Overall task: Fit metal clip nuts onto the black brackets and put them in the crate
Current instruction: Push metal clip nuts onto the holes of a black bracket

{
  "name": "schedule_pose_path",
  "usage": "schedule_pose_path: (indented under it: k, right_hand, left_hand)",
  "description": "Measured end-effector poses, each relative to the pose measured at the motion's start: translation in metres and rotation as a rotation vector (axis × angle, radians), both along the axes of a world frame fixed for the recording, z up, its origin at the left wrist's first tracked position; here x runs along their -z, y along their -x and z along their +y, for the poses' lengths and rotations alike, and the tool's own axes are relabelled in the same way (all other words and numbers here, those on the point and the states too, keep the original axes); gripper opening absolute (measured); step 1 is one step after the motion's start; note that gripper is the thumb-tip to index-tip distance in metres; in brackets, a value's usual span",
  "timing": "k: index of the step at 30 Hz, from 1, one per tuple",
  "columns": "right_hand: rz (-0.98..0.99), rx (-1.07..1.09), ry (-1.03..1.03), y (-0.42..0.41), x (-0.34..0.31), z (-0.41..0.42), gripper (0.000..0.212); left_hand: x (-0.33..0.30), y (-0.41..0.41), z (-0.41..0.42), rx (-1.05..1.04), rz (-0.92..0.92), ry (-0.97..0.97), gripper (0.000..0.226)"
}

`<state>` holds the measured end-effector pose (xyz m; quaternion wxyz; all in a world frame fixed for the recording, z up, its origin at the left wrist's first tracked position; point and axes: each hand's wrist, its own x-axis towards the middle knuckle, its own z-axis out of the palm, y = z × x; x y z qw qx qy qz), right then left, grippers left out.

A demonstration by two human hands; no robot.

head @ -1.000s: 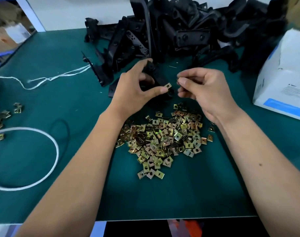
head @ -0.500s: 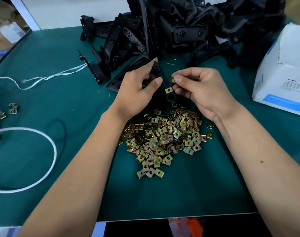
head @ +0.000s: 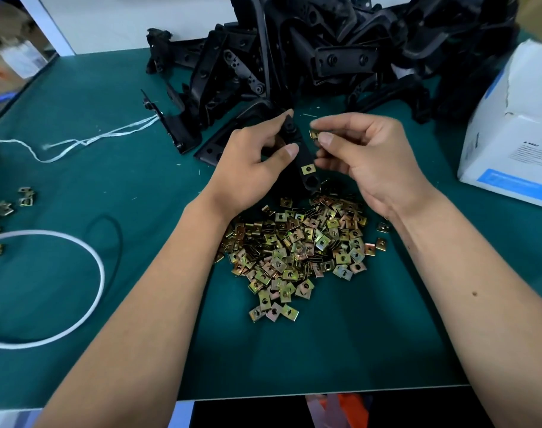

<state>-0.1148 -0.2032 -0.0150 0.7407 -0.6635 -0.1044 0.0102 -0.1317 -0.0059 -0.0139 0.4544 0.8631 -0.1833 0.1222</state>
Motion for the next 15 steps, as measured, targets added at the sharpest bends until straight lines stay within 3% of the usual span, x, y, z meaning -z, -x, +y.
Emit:
schedule_pose_path:
  k: [5,9,15]
  right_hand:
    - [-0.033,0.047,0.100,-0.0018,0.0020,0.0025,0.011]
    - [-0.021,0.064,0.150,-0.0025,0.0033,0.0030,0.014]
    - [0.036,0.028,0.126,-0.0007,0.0003,0.0046,0.017]
  left_hand:
    - [-0.0001,0.0004,-0.0004,0.001,-0.010,-0.007,0.052]
    - [0.0016,-0.0002,0.0001,0.044,-0.017,0.011,0.028]
    - [-0.0011,0.0008,-0.0009,0.045,-0.054,-0.020,0.039]
